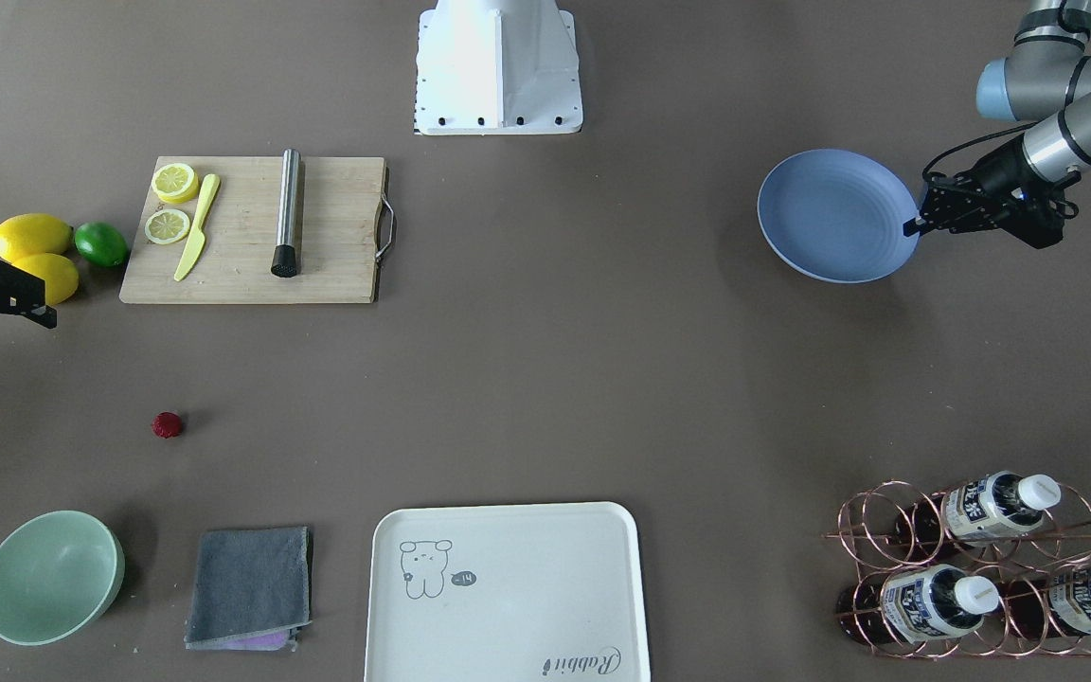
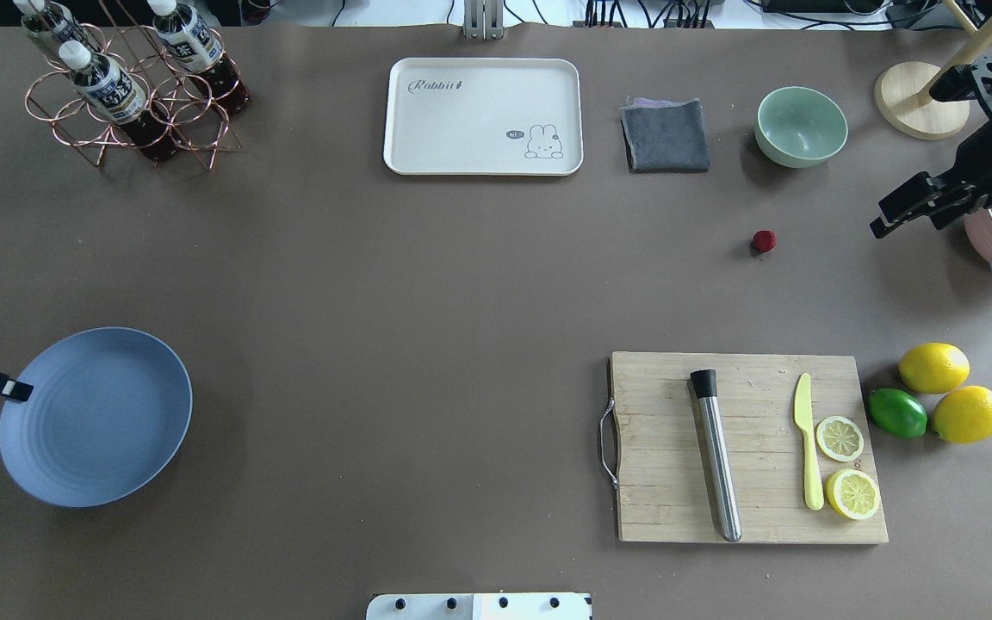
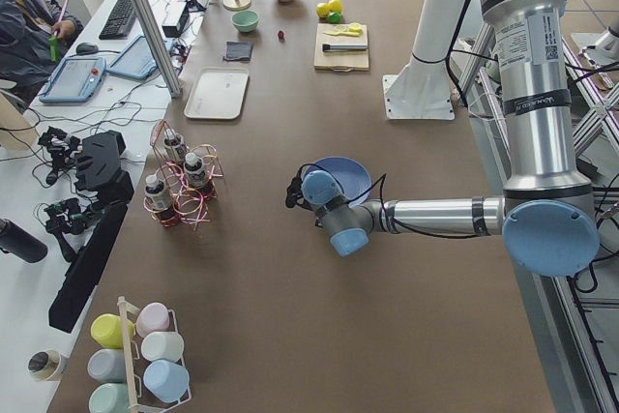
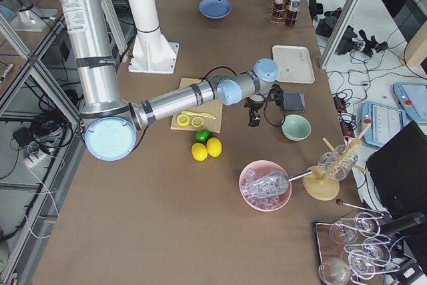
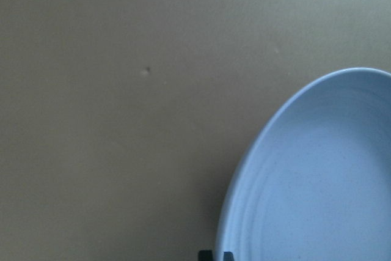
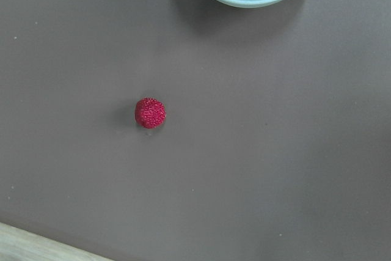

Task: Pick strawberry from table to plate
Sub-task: 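Slide the blue plate inward with the left gripper while the right grasps the strawberry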

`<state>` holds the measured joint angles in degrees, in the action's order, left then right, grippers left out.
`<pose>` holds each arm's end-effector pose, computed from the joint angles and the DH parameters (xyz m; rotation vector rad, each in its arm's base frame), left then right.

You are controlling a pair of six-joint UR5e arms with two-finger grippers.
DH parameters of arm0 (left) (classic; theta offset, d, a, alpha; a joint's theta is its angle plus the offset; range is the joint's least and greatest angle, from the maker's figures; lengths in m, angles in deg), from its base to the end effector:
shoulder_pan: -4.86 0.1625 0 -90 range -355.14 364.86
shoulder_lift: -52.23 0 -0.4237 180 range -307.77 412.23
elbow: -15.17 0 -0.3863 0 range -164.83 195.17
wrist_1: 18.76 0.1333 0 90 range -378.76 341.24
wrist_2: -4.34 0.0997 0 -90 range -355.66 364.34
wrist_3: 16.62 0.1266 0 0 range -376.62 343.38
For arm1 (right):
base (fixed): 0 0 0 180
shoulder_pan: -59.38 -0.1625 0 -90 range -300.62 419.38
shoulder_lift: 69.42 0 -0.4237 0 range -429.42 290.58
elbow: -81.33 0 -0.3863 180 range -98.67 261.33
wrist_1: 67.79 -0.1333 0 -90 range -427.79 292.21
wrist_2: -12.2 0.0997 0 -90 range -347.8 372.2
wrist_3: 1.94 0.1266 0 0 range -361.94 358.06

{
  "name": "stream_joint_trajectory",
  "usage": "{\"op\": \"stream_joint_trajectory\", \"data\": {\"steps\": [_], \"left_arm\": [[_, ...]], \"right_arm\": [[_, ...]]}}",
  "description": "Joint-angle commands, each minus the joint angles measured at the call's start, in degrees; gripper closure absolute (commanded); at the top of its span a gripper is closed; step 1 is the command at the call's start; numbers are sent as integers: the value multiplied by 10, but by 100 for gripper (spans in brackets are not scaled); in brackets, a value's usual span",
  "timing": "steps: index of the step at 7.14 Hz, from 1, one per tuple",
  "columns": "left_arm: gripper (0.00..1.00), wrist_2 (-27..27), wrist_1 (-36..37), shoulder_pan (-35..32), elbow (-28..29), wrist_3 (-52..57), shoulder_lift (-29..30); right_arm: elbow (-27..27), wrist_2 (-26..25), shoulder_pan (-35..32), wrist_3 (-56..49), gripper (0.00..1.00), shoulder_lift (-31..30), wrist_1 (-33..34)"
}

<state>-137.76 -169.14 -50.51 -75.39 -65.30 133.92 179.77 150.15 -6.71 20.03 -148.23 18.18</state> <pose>0.2247 -0.3842 0.6018 0.0764 1.1886 0.2015 -0.1957 -0.5383 0.4860 0.0363 -0.9113 -0.2042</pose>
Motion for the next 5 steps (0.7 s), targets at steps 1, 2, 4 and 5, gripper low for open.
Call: {"op": "stream_joint_trajectory", "data": {"steps": [1,2,4,5], "left_arm": [[100,1,26,2,0,-152,94],[100,8,69,5,-2,-187,148],[100,76,134,64,-4,-246,226],[100,101,164,81,-4,-257,252]], "right_arm": [[-45,-3,22,43,4,52,-2],[-84,-6,30,44,4,80,-3],[-121,-29,57,59,4,121,-5],[-158,-32,68,81,4,140,-45]]}}
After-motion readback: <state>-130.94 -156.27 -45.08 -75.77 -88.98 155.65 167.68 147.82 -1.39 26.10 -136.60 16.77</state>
